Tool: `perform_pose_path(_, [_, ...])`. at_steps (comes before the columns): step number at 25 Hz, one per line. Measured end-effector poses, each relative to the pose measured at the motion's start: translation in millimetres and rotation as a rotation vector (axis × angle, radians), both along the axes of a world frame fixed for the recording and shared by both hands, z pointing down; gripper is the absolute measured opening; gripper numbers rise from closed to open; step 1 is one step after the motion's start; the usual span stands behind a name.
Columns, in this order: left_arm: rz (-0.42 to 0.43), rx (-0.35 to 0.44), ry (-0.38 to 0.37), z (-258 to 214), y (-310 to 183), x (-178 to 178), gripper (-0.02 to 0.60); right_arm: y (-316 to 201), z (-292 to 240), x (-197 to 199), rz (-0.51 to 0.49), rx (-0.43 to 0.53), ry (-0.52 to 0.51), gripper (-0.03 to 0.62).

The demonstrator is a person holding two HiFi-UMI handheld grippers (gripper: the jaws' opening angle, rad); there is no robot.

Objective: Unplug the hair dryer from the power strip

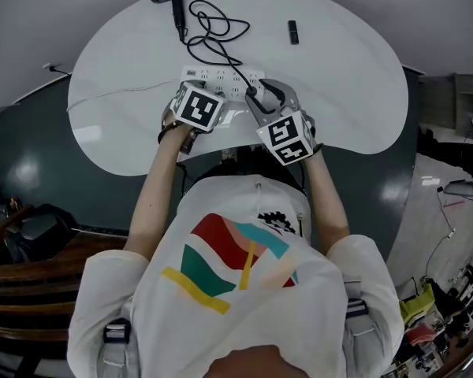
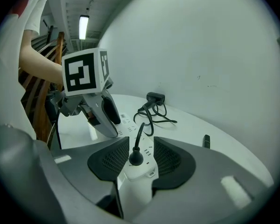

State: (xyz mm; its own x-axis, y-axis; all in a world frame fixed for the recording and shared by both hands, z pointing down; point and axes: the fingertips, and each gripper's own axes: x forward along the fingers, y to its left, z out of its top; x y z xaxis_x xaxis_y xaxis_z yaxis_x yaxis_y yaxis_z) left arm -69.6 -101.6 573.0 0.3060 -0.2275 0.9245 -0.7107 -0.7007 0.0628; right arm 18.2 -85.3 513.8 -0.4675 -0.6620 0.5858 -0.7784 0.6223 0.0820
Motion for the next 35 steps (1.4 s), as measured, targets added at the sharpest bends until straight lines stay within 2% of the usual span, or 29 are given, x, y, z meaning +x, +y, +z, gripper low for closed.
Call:
perform_pose_path(5, [-0.005, -0.010, -0.018, 0.7, -1.1, -0.4, 0.210, -10.0, 17.3, -5.0, -0.013, -0.034, -0.019, 0.163])
perform_pose_path(8, [-0.005, -0.025, -0.028, 0.6, -0.4, -0.2, 0.210, -9.0, 21.8, -12.9, -0.056, -0.033, -0.005, 0.118])
perform_pose_path(10, [0.003, -0.004, -0.030, -2.3, -6.6, 1.5, 0.210, -7.1, 24.5, -17.9, -0.079, -0.027, -0.005, 0.071])
perform_pose_path(12, [0.012, 0.005, -0.039, -3.6, -11.0, 2.9, 0.210, -7.1, 27.3, -19.2, -0.077, -0.023, -0.024, 0.074])
perform_pose_path(15, [0.007, -0.075, -0.074, 2.7, -1.4, 0.0, 0.210, -8.5, 27.9, -17.6, -0.066, -0.029, -0.074, 0.077])
perform_pose_path(18, [0.008, -0.100, -0.094, 2.8, -2.2, -0.4, 0.210, -9.0, 27.5, -18.5, -0.079, -0.038, -0.101, 0.075])
perform_pose_path(23, [0.001, -0.145, -0.135, 3.1, -0.5, -1.1, 0.210, -7.3, 25.2, -20.4, -0.125, -0.028, -0.060, 0.071])
perform_pose_path(29, [0.019, -0.245, -0.215, 5.2, -1.0, 0.4, 0.212, -10.7, 22.0, -19.1, -0.081, -0.039, -0.080, 0.067])
perform_pose_path(35, [0.016, -0.270, -0.228, 4.5, -2.1, 1.8, 0.212, -15.1, 18.8, -15.8, -0.042, -0.100, -0.176, 0.066])
